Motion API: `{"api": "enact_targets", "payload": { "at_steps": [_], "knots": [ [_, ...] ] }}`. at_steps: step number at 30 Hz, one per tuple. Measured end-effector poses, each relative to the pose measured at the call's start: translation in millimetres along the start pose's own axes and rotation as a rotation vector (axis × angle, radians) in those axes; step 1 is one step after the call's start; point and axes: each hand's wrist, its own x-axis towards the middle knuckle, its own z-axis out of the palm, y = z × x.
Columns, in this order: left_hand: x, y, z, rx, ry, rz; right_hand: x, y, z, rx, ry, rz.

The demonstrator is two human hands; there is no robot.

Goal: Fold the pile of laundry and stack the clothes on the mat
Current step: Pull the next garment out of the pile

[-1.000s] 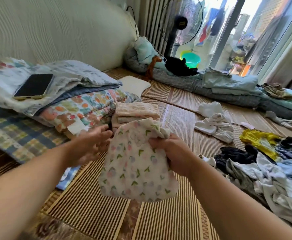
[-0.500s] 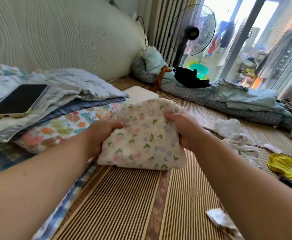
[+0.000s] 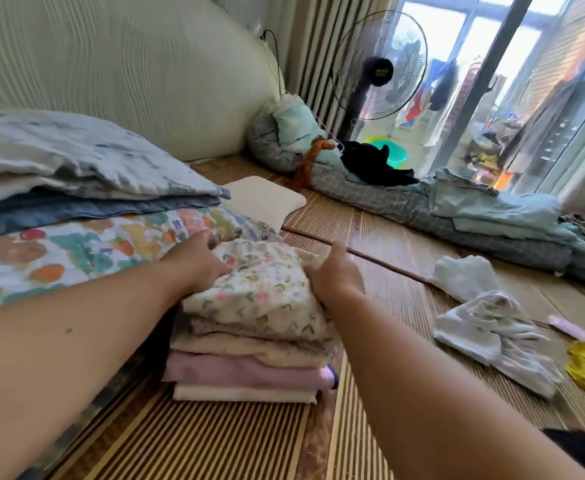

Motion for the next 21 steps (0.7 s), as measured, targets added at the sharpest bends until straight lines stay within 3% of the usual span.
{"api": "enact_targets", "payload": {
  "at_steps": [8, 13, 17, 21],
  "knots": [
    [-23, 16, -15, 0.017, 0.042, 0.021, -26, 3, -31, -0.049, -0.018, -0.057],
    [-96, 48, -34, 0.315, 0.07, 0.075, -119, 27, -87, -0.179, -0.095, -0.214],
    [-183, 84, 3, 0.393, -0.073, 0.218, -214, 92, -143, -0.395, -0.131, -0.269],
    [-289, 112, 75, 0.411, -0.242, 0.376, -305, 179, -209, -0.447, -0.089, -0.12]
  ]
}}
